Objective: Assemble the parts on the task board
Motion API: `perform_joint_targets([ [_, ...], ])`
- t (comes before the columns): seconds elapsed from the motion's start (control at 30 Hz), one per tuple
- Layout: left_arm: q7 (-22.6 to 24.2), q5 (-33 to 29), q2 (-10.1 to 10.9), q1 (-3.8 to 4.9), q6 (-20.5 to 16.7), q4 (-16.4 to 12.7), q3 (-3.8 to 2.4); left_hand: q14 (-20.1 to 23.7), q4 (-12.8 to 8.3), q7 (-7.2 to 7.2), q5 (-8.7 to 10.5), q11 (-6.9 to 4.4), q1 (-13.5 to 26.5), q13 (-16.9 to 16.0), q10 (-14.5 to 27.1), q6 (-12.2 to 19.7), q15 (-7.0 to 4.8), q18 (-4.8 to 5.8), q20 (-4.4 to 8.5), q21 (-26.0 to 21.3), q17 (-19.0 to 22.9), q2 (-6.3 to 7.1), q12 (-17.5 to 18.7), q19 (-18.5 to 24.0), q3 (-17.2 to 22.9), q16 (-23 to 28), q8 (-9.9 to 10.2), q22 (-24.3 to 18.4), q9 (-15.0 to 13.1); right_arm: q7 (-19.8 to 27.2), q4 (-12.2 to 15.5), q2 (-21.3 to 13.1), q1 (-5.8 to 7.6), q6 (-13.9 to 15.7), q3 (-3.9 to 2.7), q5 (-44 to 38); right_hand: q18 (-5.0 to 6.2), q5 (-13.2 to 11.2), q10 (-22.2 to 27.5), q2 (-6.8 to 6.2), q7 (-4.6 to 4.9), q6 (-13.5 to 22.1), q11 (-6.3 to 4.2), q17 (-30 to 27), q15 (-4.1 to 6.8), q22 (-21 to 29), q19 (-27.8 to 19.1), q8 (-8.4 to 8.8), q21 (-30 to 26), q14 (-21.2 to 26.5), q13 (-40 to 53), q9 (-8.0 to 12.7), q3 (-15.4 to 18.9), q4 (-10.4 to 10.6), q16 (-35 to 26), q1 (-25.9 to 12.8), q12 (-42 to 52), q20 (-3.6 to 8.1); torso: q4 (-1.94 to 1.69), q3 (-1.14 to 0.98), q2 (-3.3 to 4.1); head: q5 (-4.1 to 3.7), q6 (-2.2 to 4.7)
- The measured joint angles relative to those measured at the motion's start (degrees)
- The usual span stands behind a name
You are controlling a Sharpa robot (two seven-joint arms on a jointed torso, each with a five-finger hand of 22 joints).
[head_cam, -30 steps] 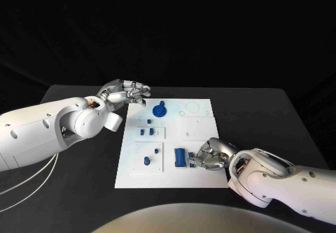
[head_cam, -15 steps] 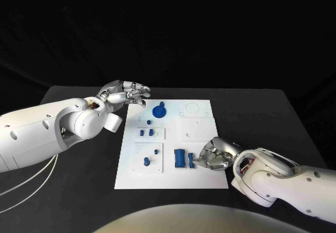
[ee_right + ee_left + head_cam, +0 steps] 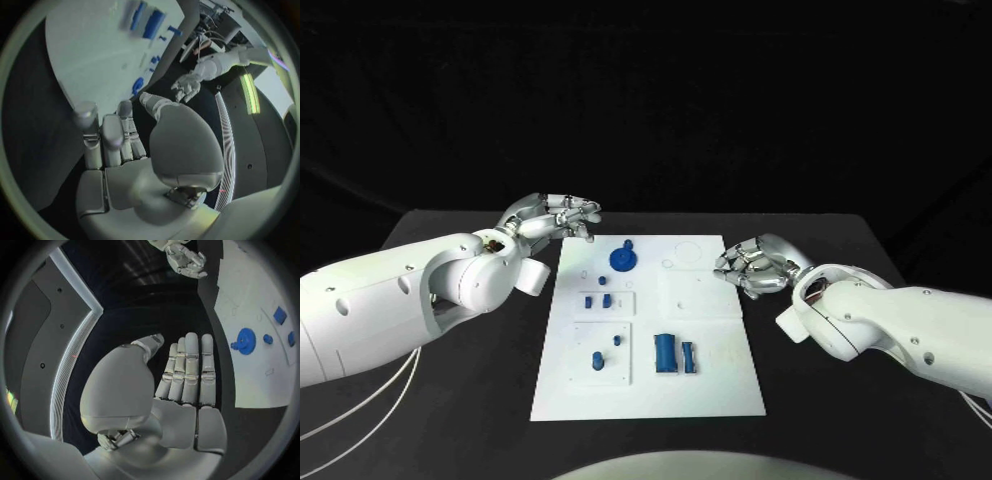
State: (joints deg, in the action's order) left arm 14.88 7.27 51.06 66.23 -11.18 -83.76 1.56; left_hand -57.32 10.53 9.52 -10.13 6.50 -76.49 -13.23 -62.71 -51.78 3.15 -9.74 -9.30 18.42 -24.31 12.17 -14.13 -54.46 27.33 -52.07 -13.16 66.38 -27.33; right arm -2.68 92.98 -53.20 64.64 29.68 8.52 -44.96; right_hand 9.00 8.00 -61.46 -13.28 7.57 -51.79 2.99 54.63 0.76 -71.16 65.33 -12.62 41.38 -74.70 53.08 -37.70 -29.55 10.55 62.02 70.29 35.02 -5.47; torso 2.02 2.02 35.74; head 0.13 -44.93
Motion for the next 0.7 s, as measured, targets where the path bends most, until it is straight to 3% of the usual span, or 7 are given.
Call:
perform_joint_targets([
  [0.03, 0.52, -0.41, -0.5, -0.23, -0.51, 0.76, 0.02, 1.13, 0.33, 0.24, 0.6, 0.28, 0.19, 0.11, 0.52, 0.24, 0.24, 0.01, -0.23, -0.84, 0.44, -0.19, 0.28, 0.78, -0.32, 1.02, 0.25, -0.65, 0.08, 2.52, -2.24, 0.82, 0.48, -0.11, -0.09, 3.69, 0.77, 0.0, 0.72, 0.0, 0.39, 0.39, 0.42, -4.89, -0.42, 2.79, -2.68, 0.14, -6.09, 2.65, -2.74, 0.32, -0.55, -0.55, -5.26, 0.0, -2.35, -0.35, 0.02, 0.0, -0.18, -0.04, 0.46],
  [0.2, 3.13, -2.74, -3.13, -1.02, -2.75, 4.79, 0.03, 8.37, 1.89, 0.49, 2.46, 1.36, 0.2, 2.66, 3.68, 2.38, 2.96, 0.01, -2.7, -10.0, 5.15, -0.25, 4.17, 7.34, -3.03, 14.53, 2.12, -8.56, 1.28, 11.09, -11.94, 5.5, 1.55, -1.45, -0.53, 16.13, 0.76, -0.57, 4.42, 0.01, 2.86, 1.83, 3.54, -16.17, -3.37, 14.38, -8.06, 2.02, -20.63, 10.76, -19.04, 3.87, -2.24, -2.81, -24.72, -0.03, -16.68, -3.49, 0.11, -0.1, -1.27, -0.24, 2.92],
  [0.33, 5.5, -5.1, -5.26, -1.68, -4.48, 8.44, -0.01, 16.32, 3.06, 0.12, 3.04, 0.99, -0.74, 6.1, 9.1, 5.88, 4.88, 0.01, -5.43, -14.77, 8.91, -1.19, 9.48, 16.02, -6.93, 28.19, 4.57, -18.68, 3.34, 16.25, -18.86, 9.34, 1.83, -3.56, -0.8, 23.62, 0.75, -0.57, 7.62, 0.95, 4.52, 3.48, 6.44, -23.09, -7.12, 24.46, -12.3, 3.83, -30.5, 18.52, -30.24, 7.72, -0.58, -4.84, -39.24, -0.94, -25.88, -6.66, 0.12, -0.35, -2.02, -0.25, 4.7],
  [0.47, 7.32, -7.24, -6.73, -2.23, -5.75, 11.13, -0.03, 18.39, 3.17, -0.63, 3.07, 0.11, -1.77, 8.81, 12.54, 7.99, 5.07, 0.01, -6.79, -14.77, 11.06, -2.34, 10.15, 19.68, -10.26, 33.96, 5.29, -25.38, 5.34, 19.62, -23.42, 11.84, 1.89, -5.77, -0.99, 28.9, 0.76, -0.57, 9.97, 2.34, 4.52, 4.71, 7.82, -27.25, -8.92, 31.24, -14.37, 4.39, -35.32, 22.35, -36.23, 10.27, 1.56, -5.5, -46.1, -0.84, -29.63, -8.44, 0.07, -0.66, -2.46, -0.01, 6.11],
  [0.5, 7.31, -7.28, -6.7, -2.25, -5.8, 11.11, -0.01, 21.97, 1.96, -1.29, 3.67, -0.35, 0.08, 9.36, 17.09, 11.97, 4.41, 0.25, -5.48, -15.18, 12.37, -3.55, 10.53, 22.9, -11.99, 35.83, 6.07, -29.4, 7.4, 19.66, -23.33, 11.82, 1.92, -5.76, -1.02, 29.04, 0.74, -0.81, 12.78, 3.31, 4.35, 7.37, 7.47, -29.02, -8.56, 33.87, -17.13, 4.92, -35.93, 25.46, -37.52, 11.93, 3.23, -5.77, -47.38, -1.83, -30.11, -7.95, 0.05, -0.7, -2.5, 0.01, 6.21],
  [0.57, 7.24, -7.27, -6.54, -2.24, -5.84, 10.92, -0.01, 30.4, -1.0, -3.26, 5.21, -1.85, 5.6, 10.34, 27.97, 21.46, 2.65, 2.5, -2.01, -15.99, 15.25, -5.76, 11.43, 30.4, -15.71, 39.81, 7.79, -38.31, 12.17, 19.62, -22.82, 11.59, 1.89, -5.65, -1.03, 29.05, -1.79, -2.71, 25.83, 6.21, 1.63, 19.34, 4.73, -36.09, -6.53, 44.18, -30.12, 7.04, -37.61, 38.82, -41.97, 18.96, 10.37, -7.07, -51.61, -7.37, -31.56, -4.45, 0.04, -0.7, -2.49, 0.02, 6.14],
  [0.7, 7.15, -7.23, -6.42, -2.45, -6.41, 9.79, -0.08, 43.1, -5.53, -6.21, 7.53, -4.08, 16.2, 11.71, 44.35, 35.75, -0.1, 5.89, 3.33, -17.17, 19.51, -8.79, 12.7, 41.75, -21.16, 45.6, 10.32, -51.54, 19.32, 19.59, -21.01, 11.06, 1.23, -4.78, -1.87, 29.33, -5.21, -5.23, 42.84, 9.54, -2.71, 34.82, 1.01, -44.94, -3.78, 57.07, -46.95, 9.69, -39.41, 55.95, -47.3, 27.88, 19.52, -8.73, -56.61, -19.62, -33.21, 0.31, -0.11, -0.77, -2.61, -0.04, 6.55],
])
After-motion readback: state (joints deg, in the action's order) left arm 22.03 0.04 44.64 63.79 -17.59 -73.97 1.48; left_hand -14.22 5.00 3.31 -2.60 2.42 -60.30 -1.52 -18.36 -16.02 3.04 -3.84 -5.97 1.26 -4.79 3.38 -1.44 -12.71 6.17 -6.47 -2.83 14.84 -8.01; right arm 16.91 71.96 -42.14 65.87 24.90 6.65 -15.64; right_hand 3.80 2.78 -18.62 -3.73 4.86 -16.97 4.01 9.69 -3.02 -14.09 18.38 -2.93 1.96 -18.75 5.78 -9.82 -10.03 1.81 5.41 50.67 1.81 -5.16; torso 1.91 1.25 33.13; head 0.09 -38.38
